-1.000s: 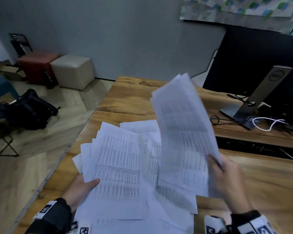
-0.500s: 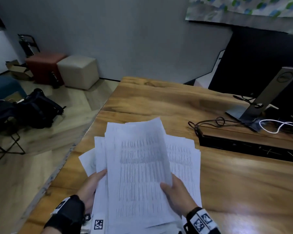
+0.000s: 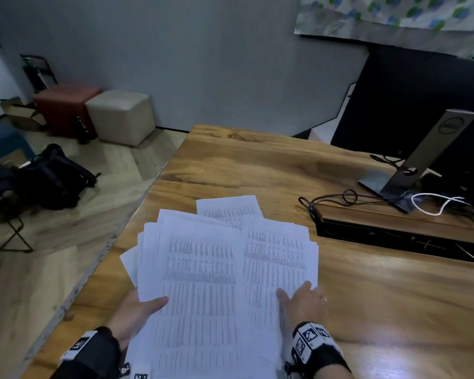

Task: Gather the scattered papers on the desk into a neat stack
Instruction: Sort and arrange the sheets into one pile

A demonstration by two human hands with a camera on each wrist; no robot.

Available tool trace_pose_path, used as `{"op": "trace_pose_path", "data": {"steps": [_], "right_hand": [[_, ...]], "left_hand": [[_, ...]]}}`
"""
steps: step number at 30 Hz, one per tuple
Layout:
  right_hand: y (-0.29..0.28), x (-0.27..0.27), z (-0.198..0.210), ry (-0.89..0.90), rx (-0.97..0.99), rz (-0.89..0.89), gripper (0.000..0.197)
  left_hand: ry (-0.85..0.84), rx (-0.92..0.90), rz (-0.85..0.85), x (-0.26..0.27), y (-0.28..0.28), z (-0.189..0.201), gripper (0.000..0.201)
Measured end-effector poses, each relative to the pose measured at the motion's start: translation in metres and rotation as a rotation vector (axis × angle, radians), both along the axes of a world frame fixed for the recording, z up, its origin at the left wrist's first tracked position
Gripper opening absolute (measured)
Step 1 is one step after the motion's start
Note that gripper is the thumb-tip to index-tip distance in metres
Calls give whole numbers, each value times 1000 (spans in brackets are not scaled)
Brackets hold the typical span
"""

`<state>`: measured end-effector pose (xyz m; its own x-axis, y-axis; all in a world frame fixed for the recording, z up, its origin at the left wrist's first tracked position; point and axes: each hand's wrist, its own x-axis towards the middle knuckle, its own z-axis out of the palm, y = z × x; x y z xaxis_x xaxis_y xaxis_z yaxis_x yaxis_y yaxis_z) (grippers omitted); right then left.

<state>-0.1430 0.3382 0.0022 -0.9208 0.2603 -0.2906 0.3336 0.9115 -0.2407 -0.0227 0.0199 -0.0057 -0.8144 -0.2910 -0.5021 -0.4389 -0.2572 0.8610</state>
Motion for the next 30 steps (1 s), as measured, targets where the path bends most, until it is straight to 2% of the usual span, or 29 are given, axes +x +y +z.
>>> {"op": "trace_pose_path", "data": {"steps": [2, 5, 11, 15, 17, 18, 21, 24, 26, 30], "right_hand": [[3, -7, -4, -39, 39, -24, 79], [1, -18, -11, -81, 7, -82, 81], [-5, -35, -15, -205, 96, -168, 97], [-4, -40, -16, -209, -39, -254, 98], [-3, -39, -19, -172, -116, -279, 89], [-2, -39, -22, -148, -142, -272, 78], [5, -31, -21, -37, -225, -254, 22], [15, -21, -11, 55, -340, -184, 24], [20, -16, 0, 104, -437, -121, 8], [28, -8, 26, 197, -575, -25, 22]], "left_hand": [[10, -12, 13, 4, -6, -4, 45], [10, -13, 25, 8, -13, -9, 49], [-12, -22, 40, 7, -16, -17, 42], [-21, -19, 37, 8, -15, -16, 39], [-11, -16, 31, 8, -14, -13, 38], [-6, -10, 29, 9, -14, -12, 37], [4, 17, 36, 7, -13, -8, 37], [9, 33, 41, 5, -13, -6, 37], [-1, 37, 35, 4, -13, -6, 38], [-31, 31, 32, 2, -15, -9, 40]]}}
